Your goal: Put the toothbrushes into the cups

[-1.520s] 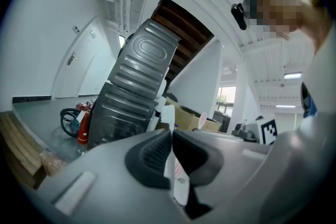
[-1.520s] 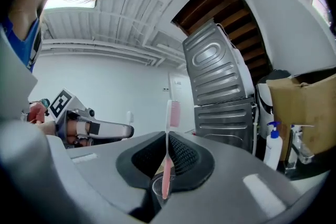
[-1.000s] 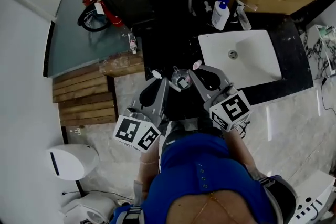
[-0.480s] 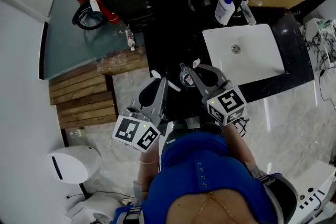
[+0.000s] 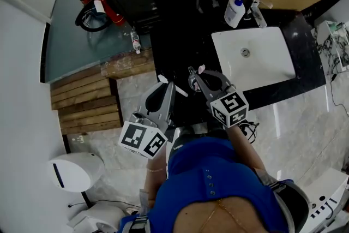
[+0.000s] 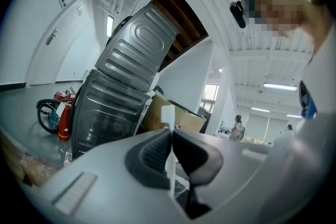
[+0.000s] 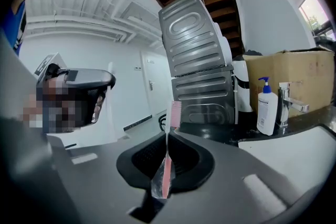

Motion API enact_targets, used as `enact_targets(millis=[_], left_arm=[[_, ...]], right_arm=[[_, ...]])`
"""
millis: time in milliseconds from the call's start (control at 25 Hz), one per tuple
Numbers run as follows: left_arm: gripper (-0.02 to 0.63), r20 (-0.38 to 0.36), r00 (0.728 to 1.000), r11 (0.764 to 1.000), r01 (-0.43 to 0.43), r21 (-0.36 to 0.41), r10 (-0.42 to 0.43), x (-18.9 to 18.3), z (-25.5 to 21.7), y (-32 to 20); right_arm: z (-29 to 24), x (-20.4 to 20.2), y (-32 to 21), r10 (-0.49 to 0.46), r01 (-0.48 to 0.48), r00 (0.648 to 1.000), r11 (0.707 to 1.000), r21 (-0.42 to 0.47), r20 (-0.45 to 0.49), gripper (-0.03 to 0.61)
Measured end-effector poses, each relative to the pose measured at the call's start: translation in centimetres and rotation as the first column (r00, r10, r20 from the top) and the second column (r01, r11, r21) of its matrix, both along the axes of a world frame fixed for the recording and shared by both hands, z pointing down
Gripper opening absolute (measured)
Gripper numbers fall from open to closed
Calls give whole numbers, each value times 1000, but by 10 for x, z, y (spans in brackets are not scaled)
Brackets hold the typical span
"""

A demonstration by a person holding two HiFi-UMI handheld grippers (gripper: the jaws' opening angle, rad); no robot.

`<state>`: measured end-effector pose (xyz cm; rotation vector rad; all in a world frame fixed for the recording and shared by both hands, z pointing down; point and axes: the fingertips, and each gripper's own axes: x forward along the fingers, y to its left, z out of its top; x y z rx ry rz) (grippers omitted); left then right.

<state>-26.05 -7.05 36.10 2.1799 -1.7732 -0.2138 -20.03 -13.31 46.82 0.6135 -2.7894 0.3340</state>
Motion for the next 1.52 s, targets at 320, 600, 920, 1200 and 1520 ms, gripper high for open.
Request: enact_targets(millis=[320, 600, 920, 1200, 1520], left_arm=[[9, -3, 1000, 1000, 18, 3, -18, -1, 2, 1], [9, -5, 1000, 1000, 30, 5, -30, 1, 2, 2], [9, -5, 999, 999, 45, 10, -45, 1, 0, 4], [9, -5, 999, 999, 53, 7, -53, 2, 2, 5], [9, -12, 998, 998, 61, 6, -61, 1, 0, 7]], right_arm=[[7, -3, 1, -20, 21, 999, 999, 29, -27, 15], [6, -3, 1, -22, 24, 999, 998, 63, -31, 15], [8, 4, -12, 1, 3, 999, 995, 96, -38, 15], [13, 12, -28, 40, -39, 999, 998, 57, -3, 23], [22, 16, -33, 54, -54, 999, 998, 17, -3, 43]])
